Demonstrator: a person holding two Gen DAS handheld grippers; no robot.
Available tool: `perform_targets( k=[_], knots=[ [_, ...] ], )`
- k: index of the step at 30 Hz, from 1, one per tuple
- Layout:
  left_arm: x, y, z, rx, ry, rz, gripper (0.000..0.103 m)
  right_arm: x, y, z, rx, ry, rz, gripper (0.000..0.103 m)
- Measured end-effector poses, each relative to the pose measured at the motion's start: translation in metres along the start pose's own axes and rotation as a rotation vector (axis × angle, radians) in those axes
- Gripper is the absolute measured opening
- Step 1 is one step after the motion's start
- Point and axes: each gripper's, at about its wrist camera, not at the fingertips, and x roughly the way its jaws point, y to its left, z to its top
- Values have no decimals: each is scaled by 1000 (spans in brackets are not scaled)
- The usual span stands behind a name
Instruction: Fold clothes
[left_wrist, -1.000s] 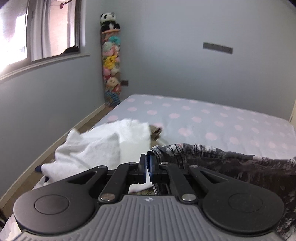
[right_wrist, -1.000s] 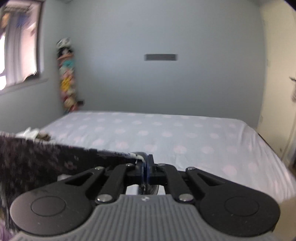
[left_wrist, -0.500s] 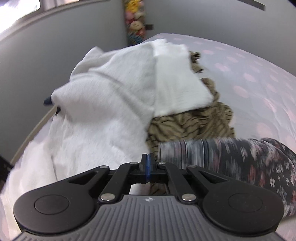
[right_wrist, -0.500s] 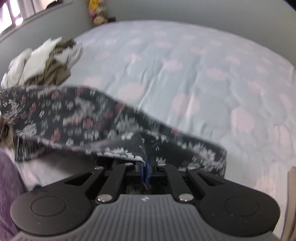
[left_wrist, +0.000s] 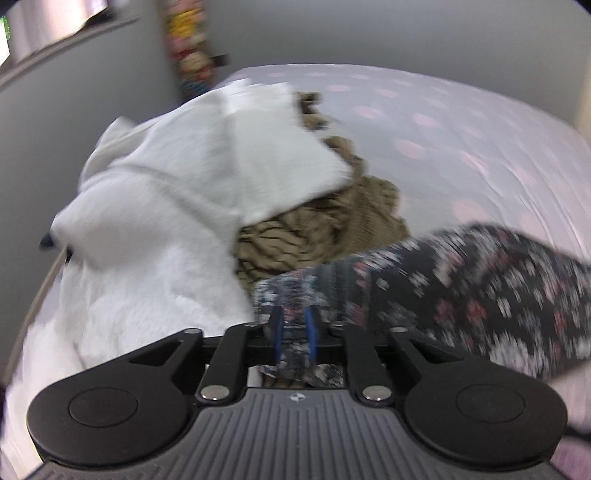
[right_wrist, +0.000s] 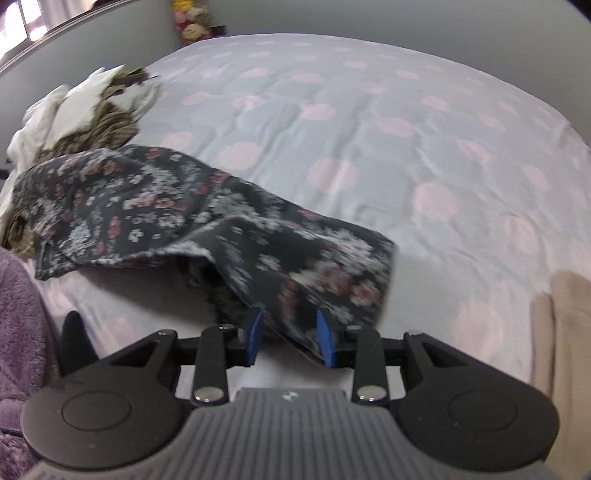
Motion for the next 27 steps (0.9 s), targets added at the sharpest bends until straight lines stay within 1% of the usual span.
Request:
perform_targets(
  k=[3, 5, 7, 9, 11, 13, 14, 15, 19, 24, 27],
  knots=[
    [3, -22, -6, 145, 23, -42, 20, -3, -9, -10, 66, -5, -8, 38],
    [9, -34, -13, 232, 47, -69, 21, -4, -11, -17, 108, -3, -7, 41],
    [16, -46, -21, 335, 62, -70, 23, -4, -13, -23, 142, 0, -7, 42],
    [24, -54, -30, 427, 72, -68, 27, -5, -13, -28, 165, 3, -7, 42],
    [31, -60, -38, 517, 84, -44, 30, -6, -13, -33, 188, 5, -6, 43],
    [36, -65, -46, 625, 91, -22, 36, -8, -13, -38, 200, 7, -13, 43],
    [38, -67, -49, 683, 94, -13, 45, -9, -13, -40, 207, 8, -17, 43],
    [39, -69, -52, 735, 97, -5, 48, -10, -14, -42, 213, 9, -22, 43],
    [45, -72, -57, 891, 112, -2, 48, -12, -16, -47, 249, 16, -42, 44],
    [61, -84, -79, 1171, 114, 57, 49, -13, -17, -51, 292, 17, -53, 46],
    [71, -87, -95, 1298, 100, 106, 49, -15, -16, -52, 293, 14, -64, 53]
  ],
)
